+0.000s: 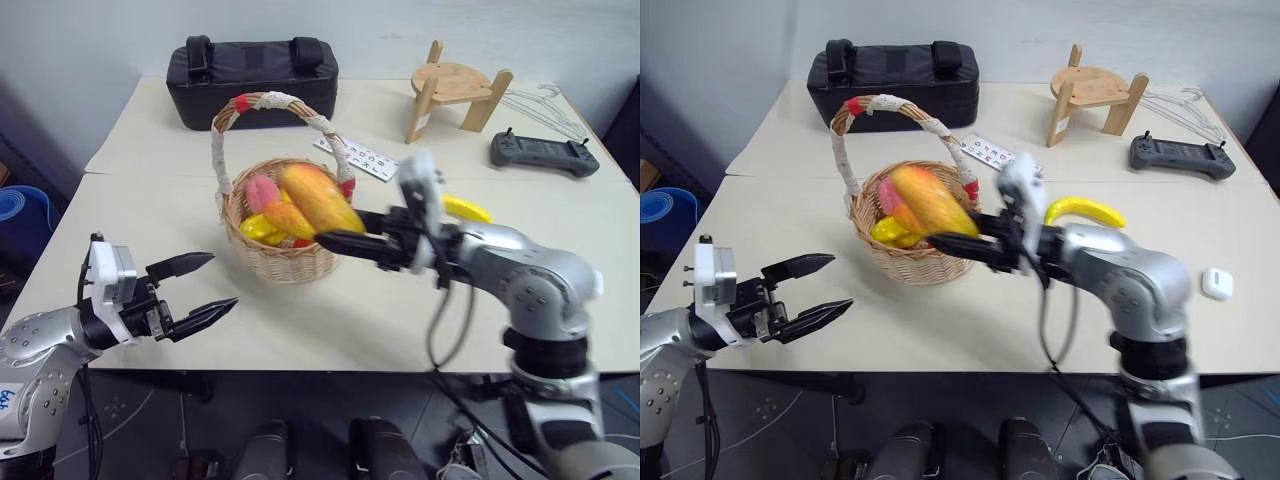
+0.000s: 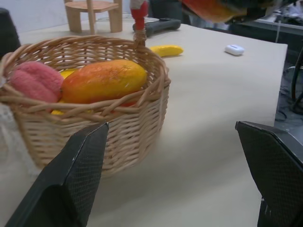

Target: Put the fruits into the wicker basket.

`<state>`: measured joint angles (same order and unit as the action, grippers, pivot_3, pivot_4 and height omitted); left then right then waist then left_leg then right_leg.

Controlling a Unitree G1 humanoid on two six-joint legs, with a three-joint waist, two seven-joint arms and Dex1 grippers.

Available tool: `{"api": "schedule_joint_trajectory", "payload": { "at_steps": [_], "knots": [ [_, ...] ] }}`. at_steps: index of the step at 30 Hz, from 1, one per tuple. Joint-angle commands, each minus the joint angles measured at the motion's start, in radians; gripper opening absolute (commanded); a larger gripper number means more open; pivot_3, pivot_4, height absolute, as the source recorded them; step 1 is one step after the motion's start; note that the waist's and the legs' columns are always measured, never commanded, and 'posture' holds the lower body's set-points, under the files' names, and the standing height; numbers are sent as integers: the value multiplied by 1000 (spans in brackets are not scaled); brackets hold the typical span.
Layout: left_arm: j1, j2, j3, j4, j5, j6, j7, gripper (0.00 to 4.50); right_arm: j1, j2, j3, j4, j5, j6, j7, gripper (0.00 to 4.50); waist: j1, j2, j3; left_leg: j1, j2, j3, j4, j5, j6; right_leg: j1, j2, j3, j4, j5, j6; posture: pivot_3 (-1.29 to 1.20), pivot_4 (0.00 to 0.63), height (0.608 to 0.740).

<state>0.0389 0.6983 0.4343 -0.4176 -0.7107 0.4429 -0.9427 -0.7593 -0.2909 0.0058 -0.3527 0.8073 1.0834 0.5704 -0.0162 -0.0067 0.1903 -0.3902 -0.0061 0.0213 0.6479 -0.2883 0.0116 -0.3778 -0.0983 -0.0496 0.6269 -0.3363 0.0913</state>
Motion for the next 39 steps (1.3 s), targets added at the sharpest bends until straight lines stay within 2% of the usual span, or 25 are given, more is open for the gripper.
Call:
{"api": "schedule_joint_trajectory", "payload": {
  "at_steps": [1, 4, 5, 8, 12, 17, 21, 24, 27, 30, 34, 39],
  "knots": [
    [1, -21, 0, -59, -18, -19, 38, 4500, -66, 93, 31, 60, -87, 25, -193, 1947, -1, 0, 0, 0, -1, 0, 0, 0, 0, 0, 0, 0, 0, 0, 0, 0, 150, 740],
    [-3, -31, -11, -64, -16, -22, 52, 4500, -110, 135, 93, 131, -199, -25, -271, 1947, -8, 0, 0, -1, -1, 0, -1, 0, 1, -1, 0, 0, 1, 0, 0, 0, 150, 740],
    [-4, -34, -15, -63, -14, -24, 55, 4500, -124, 158, 111, 162, -247, -72, -304, 2244, -11, 0, 0, -1, -1, 1, 0, -1, 1, -1, 0, 0, 1, 0, 0, 0, 150, 740],
    [-20, -43, -34, -59, -16, -30, 63, 4500, -150, 210, 122, 194, -250, -82, -291, 3226, -16, 0, 0, -1, -1, 2, -1, 0, 1, -3, 1, 0, 2, 0, 0, 0, 150, 740],
    [-65, -45, -68, -32, -8, -35, 53, 4500, -114, 149, 141, 129, -216, -49, -186, 4489, -16, 0, 0, -2, 0, 5, -1, 0, 1, -9, 1, 0, 13, 0, 0, 0, 150, 740],
    [-126, -37, -107, 12, 5, -44, 29, 4500, 4, -13, 102, -9, -121, -53, 4, 4489, -10, -1, -1, -9, 0, 6, 1, 0, 3, -14, 0, 0, 14, 0, 1, 0, 150, 740],
    [-175, -29, -132, 49, 10, -50, 0, 4500, 190, -192, 25, -179, -37, -130, 195, 4489, -9, -1, -1, -12, 0, 7, 1, 0, 5, -15, 0, 1, 9, 0, 1, 0, 150, 740],
    [-215, -26, -155, 81, 14, -59, -24, 4500, 383, -299, -73, -227, -93, -276, 263, 4489, -7, -1, -1, -12, 0, 7, 1, 0, 5, -14, 1, 0, 8, 0, 1, 0, 150, 740],
    [-258, -24, -177, 107, -1, -46, -46, 4500, 594, -315, -218, -139, -293, -605, 229, 4489, -5, -2, -1, -12, 0, 8, 1, 1, 5, -14, 1, 1, 8, 0, 1, 0, 150, 740],
    [-299, -22, -207, 128, -17, -17, -65, 4500, 728, -278, -386, -17, -339, -810, 212, 4489, 5, -2, -1, -10, 0, 11, 2, 1, 5, -14, 1, 2, 9, 1, 2, 0, 150, 740],
    [-351, -27, -243, 152, -4, -9, -87, 4500, 881, -271, -518, 159, -375, -1006, 256, 4489, 15, -2, -1, -5, 0, 15, 1, 1, 5, -12, 2, 5, 10, 1, 2, 0, 150, 740],
    [-400, -17, -262, 190, 5, -10, -119, 4500, 970, -272, -591, 320, -434, -1169, 221, 4489, 13, -2, -1, 5, 0, 15, -1, 0, 7, -1, 2, 6, 3, 1, 2, 0, 150, 740]
  ]
}}
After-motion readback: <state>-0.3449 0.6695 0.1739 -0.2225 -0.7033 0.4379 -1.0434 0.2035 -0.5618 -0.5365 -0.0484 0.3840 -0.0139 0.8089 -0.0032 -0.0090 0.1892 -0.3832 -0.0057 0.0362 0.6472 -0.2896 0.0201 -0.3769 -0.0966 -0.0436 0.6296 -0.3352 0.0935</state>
